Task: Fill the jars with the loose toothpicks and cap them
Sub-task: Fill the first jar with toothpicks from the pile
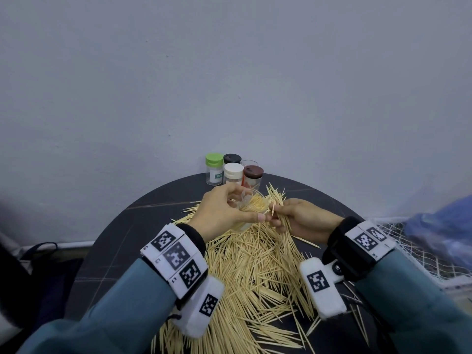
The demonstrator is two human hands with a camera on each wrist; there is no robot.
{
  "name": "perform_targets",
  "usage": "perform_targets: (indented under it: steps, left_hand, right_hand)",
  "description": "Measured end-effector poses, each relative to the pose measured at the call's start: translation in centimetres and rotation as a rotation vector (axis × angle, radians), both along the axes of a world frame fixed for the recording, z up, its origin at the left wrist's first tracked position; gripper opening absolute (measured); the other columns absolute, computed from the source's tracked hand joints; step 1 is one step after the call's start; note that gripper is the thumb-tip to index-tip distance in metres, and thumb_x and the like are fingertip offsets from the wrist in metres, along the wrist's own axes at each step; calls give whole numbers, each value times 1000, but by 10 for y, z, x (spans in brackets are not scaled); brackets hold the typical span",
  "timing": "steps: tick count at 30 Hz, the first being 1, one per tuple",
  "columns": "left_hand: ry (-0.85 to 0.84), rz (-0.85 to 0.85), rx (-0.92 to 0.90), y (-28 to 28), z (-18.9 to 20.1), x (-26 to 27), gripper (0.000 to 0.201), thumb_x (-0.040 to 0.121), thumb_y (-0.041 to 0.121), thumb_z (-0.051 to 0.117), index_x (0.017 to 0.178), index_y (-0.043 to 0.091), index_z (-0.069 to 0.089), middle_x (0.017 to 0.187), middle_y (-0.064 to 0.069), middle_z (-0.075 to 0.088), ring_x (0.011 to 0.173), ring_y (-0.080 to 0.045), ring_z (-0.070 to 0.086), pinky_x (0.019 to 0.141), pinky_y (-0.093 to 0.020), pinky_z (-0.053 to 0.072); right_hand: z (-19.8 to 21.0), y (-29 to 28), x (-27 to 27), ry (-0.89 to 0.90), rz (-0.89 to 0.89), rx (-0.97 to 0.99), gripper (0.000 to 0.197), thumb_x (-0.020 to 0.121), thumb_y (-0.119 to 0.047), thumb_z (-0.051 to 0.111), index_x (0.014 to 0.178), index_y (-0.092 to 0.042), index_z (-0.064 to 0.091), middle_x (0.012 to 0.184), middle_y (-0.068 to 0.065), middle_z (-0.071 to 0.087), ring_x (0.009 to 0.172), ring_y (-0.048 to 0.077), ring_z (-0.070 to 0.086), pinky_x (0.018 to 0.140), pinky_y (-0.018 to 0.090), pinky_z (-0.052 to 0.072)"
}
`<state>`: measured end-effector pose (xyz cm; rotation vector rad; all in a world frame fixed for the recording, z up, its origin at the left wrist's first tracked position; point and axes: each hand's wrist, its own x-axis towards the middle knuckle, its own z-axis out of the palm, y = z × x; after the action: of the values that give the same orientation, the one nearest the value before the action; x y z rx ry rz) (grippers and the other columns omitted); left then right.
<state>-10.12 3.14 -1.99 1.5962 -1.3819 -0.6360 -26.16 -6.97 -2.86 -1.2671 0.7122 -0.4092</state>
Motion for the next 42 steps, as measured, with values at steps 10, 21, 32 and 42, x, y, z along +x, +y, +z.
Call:
perform_targets:
  steps: [10, 21, 32, 42]
  left_hand:
    - [-33, 61, 28, -2, -5, 3, 62, 60, 35, 87, 115, 23, 62, 104, 11, 62, 89, 2, 54, 68, -11, 39]
    - [-158, -55, 146, 3, -5, -6, 57, 61, 34, 86, 112, 25, 61, 107, 10, 60, 96, -7, 56, 71, -14, 43]
    - [-103, -202, 141, 6, -6, -15, 49, 66, 32, 83, 108, 28, 60, 105, 11, 58, 96, -5, 56, 75, -10, 42]
    - [177, -146, 115, 3, -6, -11, 86, 50, 56, 85, 125, 25, 56, 112, 2, 65, 112, -12, 59, 97, -35, 47]
  right_hand:
    - [6, 7, 1, -133, -54, 39, 25, 100, -1, 25, 86, -8, 44, 60, 0, 43, 45, 6, 39, 43, 15, 33]
    - [28, 16, 10, -481, -235, -76, 28, 100, -2, 24, 80, -10, 42, 57, -2, 41, 42, 3, 38, 42, 13, 32]
    - [21, 33, 19, -499, -290, -166, 33, 100, -2, 24, 80, -11, 48, 63, -1, 37, 49, 5, 34, 47, 14, 31]
    - [4, 40, 18, -275, -283, -481, 27, 101, -19, 33, 90, -26, 57, 86, -8, 66, 101, 16, 57, 103, 36, 39]
